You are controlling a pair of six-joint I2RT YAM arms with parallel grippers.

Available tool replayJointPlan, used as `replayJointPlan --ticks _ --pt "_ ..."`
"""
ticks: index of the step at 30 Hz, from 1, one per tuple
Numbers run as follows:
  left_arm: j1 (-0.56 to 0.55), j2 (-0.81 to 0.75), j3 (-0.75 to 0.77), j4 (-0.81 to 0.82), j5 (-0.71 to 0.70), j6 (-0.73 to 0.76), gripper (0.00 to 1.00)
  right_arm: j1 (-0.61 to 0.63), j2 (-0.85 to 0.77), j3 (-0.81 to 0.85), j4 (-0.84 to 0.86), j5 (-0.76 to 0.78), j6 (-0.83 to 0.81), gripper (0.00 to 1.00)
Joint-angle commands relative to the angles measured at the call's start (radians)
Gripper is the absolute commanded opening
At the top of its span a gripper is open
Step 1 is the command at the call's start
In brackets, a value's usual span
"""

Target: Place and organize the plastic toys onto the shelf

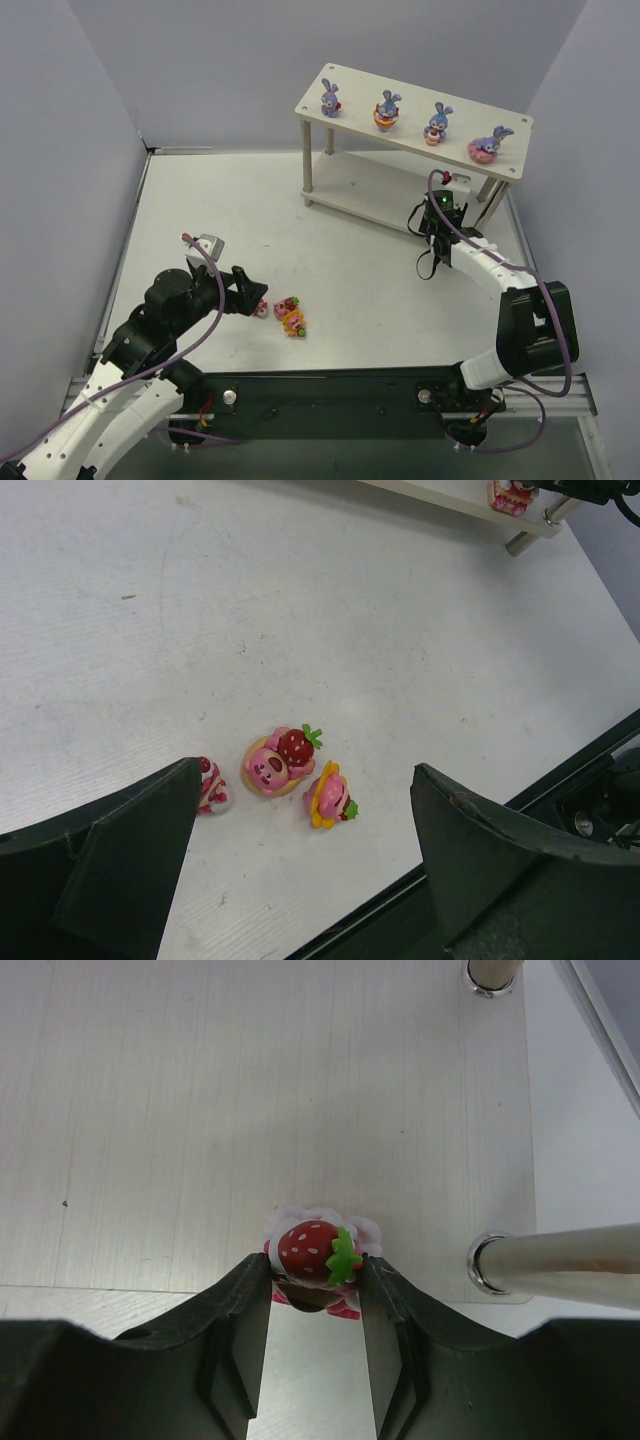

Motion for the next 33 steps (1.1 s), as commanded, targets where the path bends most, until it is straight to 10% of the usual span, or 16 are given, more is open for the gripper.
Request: replayJointPlan --ticks 1,13,33 --pt "-0.005 -0.001 0.002 0.037 0.013 -0.007 0.95 -0.014 0.006 0.012 0.021 0.013 -0.020 0.34" --pt "-0.005 -0.001 0.002 0.038 0.011 -0.009 0.95 -0.017 -0.023 -0.019 0.036 0.013 -0.037 0.56" --pt "-0.003 -0.001 0.002 0.034 0.001 -0.013 0.95 0.156 -0.240 -0.120 0.007 -0.039 -0.075 0.64"
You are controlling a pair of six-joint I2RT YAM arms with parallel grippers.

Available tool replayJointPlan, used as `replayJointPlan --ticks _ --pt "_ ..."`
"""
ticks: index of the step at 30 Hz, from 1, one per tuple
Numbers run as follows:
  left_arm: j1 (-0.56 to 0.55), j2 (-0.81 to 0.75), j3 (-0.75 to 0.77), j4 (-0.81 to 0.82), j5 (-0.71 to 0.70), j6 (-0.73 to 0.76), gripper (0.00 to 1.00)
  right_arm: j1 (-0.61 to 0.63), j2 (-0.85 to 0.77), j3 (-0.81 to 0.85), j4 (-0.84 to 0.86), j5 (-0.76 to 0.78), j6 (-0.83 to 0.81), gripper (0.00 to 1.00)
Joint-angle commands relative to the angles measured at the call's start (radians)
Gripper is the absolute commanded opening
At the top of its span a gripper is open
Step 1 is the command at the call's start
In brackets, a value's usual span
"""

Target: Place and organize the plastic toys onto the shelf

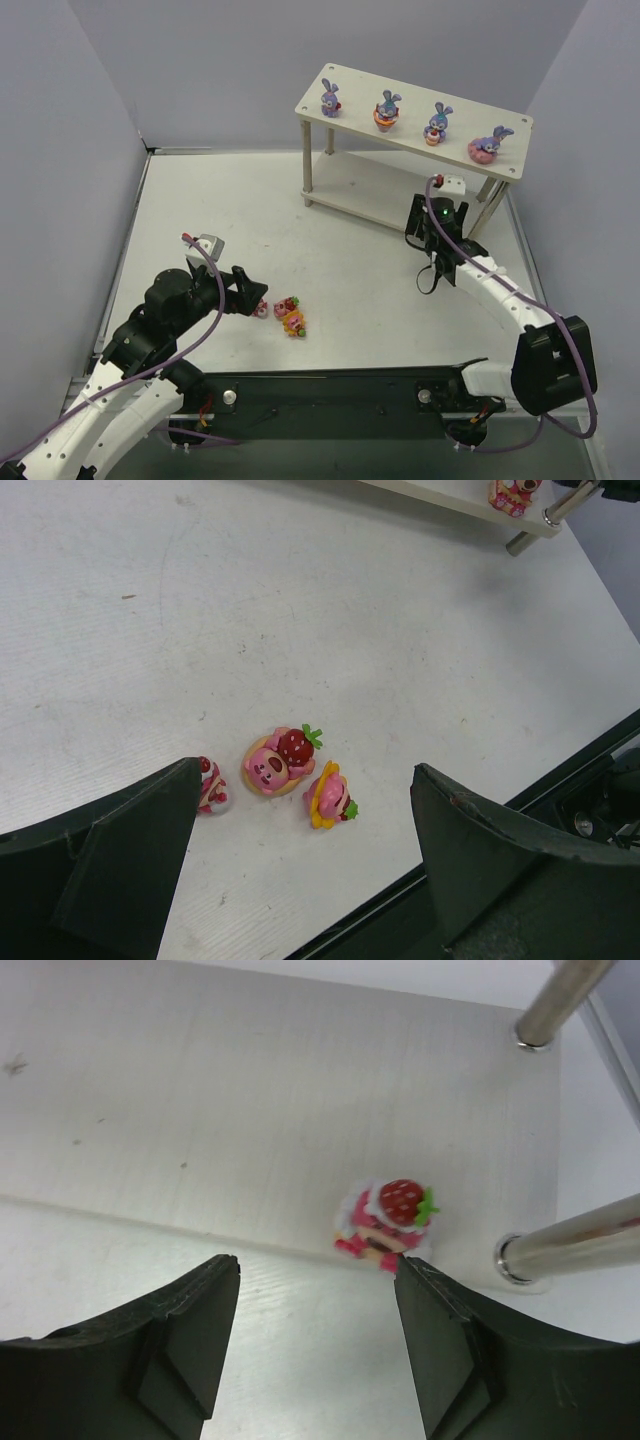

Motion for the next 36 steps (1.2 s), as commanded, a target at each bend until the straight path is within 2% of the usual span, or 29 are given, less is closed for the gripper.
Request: replayJointPlan --ticks 1,4,8,9,12,15,17,23,31,36 --pt "-0.005 -0.005 0.000 0.033 0.001 -0.014 0.96 0.104 -0.102 -0.074 -0.026 -0.017 -0.014 0.64" --pt "-0.003 -0.012 -0.007 0.038 -0.001 -0.020 0.95 0.219 -0.184 -0.143 -0.015 -0.141 0.006 0.63" --pt "-0.005 -0.013 -0.003 0.030 -0.005 -0.020 0.95 0.398 -0.215 -0.160 -0.009 -0.288 -0.017 0.63" --pt "-0.005 -0.013 0.000 0.027 -0.005 -0.020 0.95 0.488 -0.209 -0.157 -0.012 -0.297 -0.025 0.63" --pt "-0.005 -0.022 0.005 0.021 -0.005 -0.022 0.95 0.633 -0.155 -0.129 -0.014 -0.302 -0.055 0.64" --pt "-0.005 -0.043 0.016 0.001 -0.035 -0.022 0.95 0.711 -0.057 -0.110 0.037 -0.394 -0.061 0.64" --pt "-0.005 -0.062 0.025 -0.023 -0.041 -0.017 0.95 0.742 -0.009 -0.091 0.076 -0.445 -0.063 0.65" --pt "-0.005 -0.117 0.086 -0.105 -0.081 0.003 0.95 0.845 0.176 0.007 0.118 -0.454 -0.078 0.66" --pt "-0.005 -0.146 0.095 -0.144 -0.091 0.006 0.95 0.891 0.262 0.085 0.106 -0.445 -0.091 0.66" --pt "-0.003 -0.144 0.094 -0.137 -0.090 0.008 0.95 0.896 0.311 0.119 0.086 -0.380 -0.094 0.67"
